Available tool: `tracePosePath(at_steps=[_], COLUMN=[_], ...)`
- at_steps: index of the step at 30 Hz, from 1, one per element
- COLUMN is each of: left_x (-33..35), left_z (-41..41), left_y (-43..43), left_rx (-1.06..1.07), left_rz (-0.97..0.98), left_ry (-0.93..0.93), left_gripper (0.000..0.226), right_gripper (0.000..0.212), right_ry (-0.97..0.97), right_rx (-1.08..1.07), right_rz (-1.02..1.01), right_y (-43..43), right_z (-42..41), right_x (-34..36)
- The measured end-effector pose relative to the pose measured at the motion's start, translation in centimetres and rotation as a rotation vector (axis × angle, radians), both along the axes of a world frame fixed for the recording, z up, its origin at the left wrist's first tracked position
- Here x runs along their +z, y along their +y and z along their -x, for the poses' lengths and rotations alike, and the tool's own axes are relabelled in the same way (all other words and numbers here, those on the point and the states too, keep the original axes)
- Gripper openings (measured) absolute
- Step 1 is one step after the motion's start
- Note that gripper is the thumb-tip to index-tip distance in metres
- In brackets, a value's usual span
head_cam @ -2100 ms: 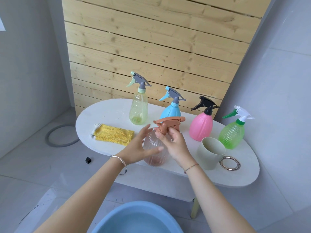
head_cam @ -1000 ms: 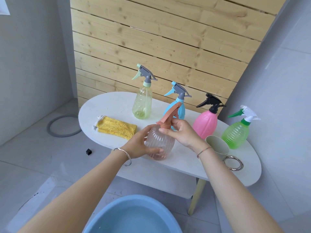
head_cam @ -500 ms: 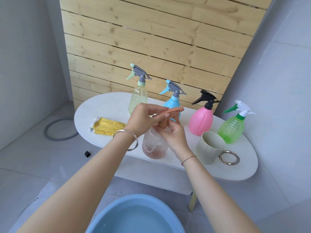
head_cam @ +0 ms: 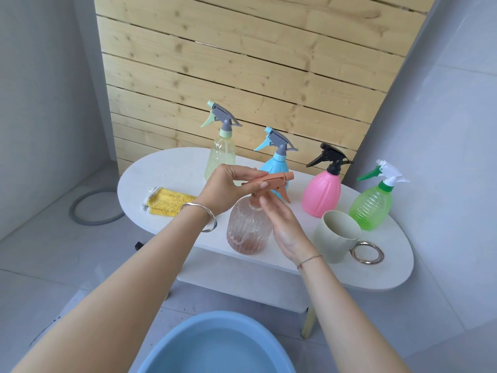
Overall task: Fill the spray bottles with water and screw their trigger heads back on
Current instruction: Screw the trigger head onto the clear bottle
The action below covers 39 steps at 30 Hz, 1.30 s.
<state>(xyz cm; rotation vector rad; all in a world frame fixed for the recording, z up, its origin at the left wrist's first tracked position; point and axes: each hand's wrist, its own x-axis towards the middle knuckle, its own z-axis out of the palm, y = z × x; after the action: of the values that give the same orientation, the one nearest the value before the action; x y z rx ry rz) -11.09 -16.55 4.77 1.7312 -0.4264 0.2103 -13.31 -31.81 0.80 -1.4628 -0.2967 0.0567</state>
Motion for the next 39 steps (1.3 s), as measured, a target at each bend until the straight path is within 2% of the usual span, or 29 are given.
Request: tracePosePath(at_steps=[3, 6, 10, 12, 15, 17, 20, 25, 29, 33, 35, 39], left_x=[-0.1, 0.0, 0.0, 0.0, -0.1, -0.1, -0.1, -0.1, 0.0, 0.1, 0.1, 0.2], left_z=[-0.1, -0.1, -0.2, -0.2, -0.3, -0.3, -0.4, -0.4, -0.4, -0.2, -0.2, -0.3], left_y=[0.0, 0.1, 0.1, 0.1, 0.2, 0.2, 0.1, 0.2, 0.1, 0.2, 0.2, 0.1], left_rx=[0.001, -0.017, -0.021, -0.018, -0.021, -0.029, -0.027, -0.025, -0.029, -0.030, -0.038, -0.042], left_rz=[-0.005, -0.010, -0.017, -0.014, -0.014, -0.018, -0.026, -0.013, -0.025, -0.017, -0.020, -0.033], left_ry=[0.002, 0.005, 0.005, 0.012, 0.013, 0.007, 0.001, 0.004, -0.007, -0.011, -0.019, -0.026], left_gripper=[0.026, 0.026, 0.027, 0.027, 0.026, 0.027, 0.027, 0.026, 0.026, 0.026, 0.026, 0.025], right_gripper=[0.020, 0.024, 0.029, 0.027, 0.042, 0.043, 0.032, 0.028, 0.030, 0.019, 0.026, 0.034], right_ry=[-0.004, -0.033, -0.020, -0.019, -0.055, -0.039, -0.004, -0.034, -0.001, -0.027, -0.064, -0.041], right_rx=[-0.118, -0.207, -0.038, -0.111, -0.239, -0.124, 0.016, -0.201, -0.004, -0.119, -0.135, -0.006], right_rz=[-0.026, -0.046, 0.033, 0.030, 0.045, 0.074, 0.038, 0.013, 0.043, -0.054, -0.065, 0.110], right_y=[0.8, 1.6, 0.5, 1.1, 1.9, 1.0, -0.3, 1.5, 0.1, 0.8, 1.1, 0.2], right_z=[-0.1, -0.1, -0.2, -0.3, -0.3, -0.2, -0.1, -0.4, -0.3, -0.2, -0.3, -0.8], right_x=[-0.2, -0.7, -0.5, -0.3, -0.6, -0.5, 0.2, -0.5, 0.2, -0.2, -0.5, -0.7])
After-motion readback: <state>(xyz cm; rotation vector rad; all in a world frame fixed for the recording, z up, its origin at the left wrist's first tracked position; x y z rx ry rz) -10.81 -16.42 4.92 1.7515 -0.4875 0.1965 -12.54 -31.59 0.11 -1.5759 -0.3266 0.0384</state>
